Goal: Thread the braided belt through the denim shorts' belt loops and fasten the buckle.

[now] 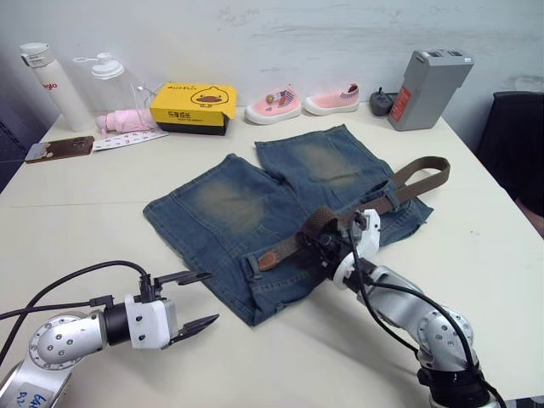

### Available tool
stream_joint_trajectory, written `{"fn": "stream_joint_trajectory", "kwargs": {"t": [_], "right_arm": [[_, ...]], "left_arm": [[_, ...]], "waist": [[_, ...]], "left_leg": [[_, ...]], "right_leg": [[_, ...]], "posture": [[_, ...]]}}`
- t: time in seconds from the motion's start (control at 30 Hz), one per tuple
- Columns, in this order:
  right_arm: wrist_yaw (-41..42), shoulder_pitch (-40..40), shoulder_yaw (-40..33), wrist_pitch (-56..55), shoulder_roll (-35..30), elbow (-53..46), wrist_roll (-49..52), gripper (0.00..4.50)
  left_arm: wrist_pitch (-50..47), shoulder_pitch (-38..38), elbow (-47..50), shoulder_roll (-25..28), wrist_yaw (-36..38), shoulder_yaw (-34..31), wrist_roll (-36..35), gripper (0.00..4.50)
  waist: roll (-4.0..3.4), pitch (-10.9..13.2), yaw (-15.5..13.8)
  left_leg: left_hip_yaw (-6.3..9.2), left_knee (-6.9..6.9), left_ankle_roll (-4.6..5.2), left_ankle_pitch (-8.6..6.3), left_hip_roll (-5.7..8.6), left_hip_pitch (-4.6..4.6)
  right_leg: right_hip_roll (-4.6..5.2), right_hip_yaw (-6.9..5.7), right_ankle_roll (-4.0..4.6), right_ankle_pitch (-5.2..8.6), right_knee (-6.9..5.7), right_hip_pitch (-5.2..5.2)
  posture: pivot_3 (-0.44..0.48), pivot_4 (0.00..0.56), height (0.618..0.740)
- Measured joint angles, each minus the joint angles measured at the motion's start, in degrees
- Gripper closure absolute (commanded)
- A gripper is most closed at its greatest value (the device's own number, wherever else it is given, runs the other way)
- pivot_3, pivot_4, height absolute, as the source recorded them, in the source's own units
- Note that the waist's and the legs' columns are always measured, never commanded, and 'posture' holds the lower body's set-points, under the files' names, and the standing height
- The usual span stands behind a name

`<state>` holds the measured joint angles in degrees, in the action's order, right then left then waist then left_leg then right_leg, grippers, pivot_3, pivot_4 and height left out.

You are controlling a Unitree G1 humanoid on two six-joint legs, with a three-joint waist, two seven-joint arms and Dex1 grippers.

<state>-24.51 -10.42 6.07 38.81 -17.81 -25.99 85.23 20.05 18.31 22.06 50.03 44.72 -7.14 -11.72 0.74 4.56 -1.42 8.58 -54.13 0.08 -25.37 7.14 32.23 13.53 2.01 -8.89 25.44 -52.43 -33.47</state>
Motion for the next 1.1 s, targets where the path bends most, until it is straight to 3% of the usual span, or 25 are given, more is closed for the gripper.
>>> {"fn": "stream_joint_trajectory", "kwargs": {"t": [0.23, 0.37, 0.7, 0.93, 1.03, 1.1], "right_arm": [[0.12, -1.51, 3.64, 3.56, 3.93, 1.80, -4.88, 4.50], [0.11, -2.76, 5.21, 7.52, 5.05, 3.69, -3.96, 4.50], [0.29, -5.96, 4.14, 12.69, 7.97, 7.50, -3.86, 4.50], [0.06, -5.90, 2.71, 14.11, 9.01, 7.69, -4.34, 4.50], [0.02, -5.84, 2.29, 14.72, 9.14, 7.69, -4.60, 4.50], [0.02, -5.84, 2.17, 15.05, 9.40, 7.68, -4.87, 4.50]], "left_arm": [[0.20, -1.66, -0.12, -0.87, 1.08, -0.91, 0.50, 0.70], [3.04, -4.08, -1.43, -1.74, 0.77, -0.76, 4.23, 0.70], [22.27, -14.86, -13.15, -4.98, -7.36, 3.82, 26.78, 0.70], [26.04, -18.12, -16.19, -6.21, -12.32, 6.27, 32.14, 0.70], [26.82, -18.93, -17.25, -6.16, -13.26, 7.37, 33.30, 1.52], [27.10, -19.02, -18.43, -6.16, -13.59, 8.29, 33.54, 2.30]], "waist": [[-0.01, 0.00, 0.04], [0.06, -0.04, 0.05], [0.37, -0.34, 0.27], [0.26, -0.36, 0.21], [0.26, -0.36, 0.20], [0.26, -0.37, 0.19]], "left_leg": [[0.09, 0.00, 0.00, 0.00, 0.03, -0.05], [0.08, 0.00, -0.01, 0.00, 0.03, -0.05], [0.06, 0.04, -0.02, -0.01, -0.05, -0.12], [0.15, 0.12, -0.04, -0.02, 0.02, -0.46], [0.14, 0.12, -0.05, -0.03, 0.03, -0.53], [0.15, 0.12, -0.05, -0.03, 0.02, -0.56]], "right_leg": [[-0.09, -0.01, 0.03, 0.02, -0.16, -0.03], [-0.06, -0.01, 0.03, 0.02, -0.21, -0.01], [-0.10, -0.06, 0.03, 0.01, -0.49, -0.02], [-0.16, -0.05, -0.01, 0.00, -0.47, -0.02], [-0.15, -0.03, -0.01, 0.00, -0.45, 0.01], [-0.15, -0.03, -0.01, 0.00, -0.46, 0.01]], "posture": [[0.000, 0.150, 0.618], [0.000, 0.150, 0.618], [0.000, 0.150, 0.618], [0.000, 0.150, 0.618], [0.000, 0.150, 0.618], [0.000, 0.150, 0.618]]}}
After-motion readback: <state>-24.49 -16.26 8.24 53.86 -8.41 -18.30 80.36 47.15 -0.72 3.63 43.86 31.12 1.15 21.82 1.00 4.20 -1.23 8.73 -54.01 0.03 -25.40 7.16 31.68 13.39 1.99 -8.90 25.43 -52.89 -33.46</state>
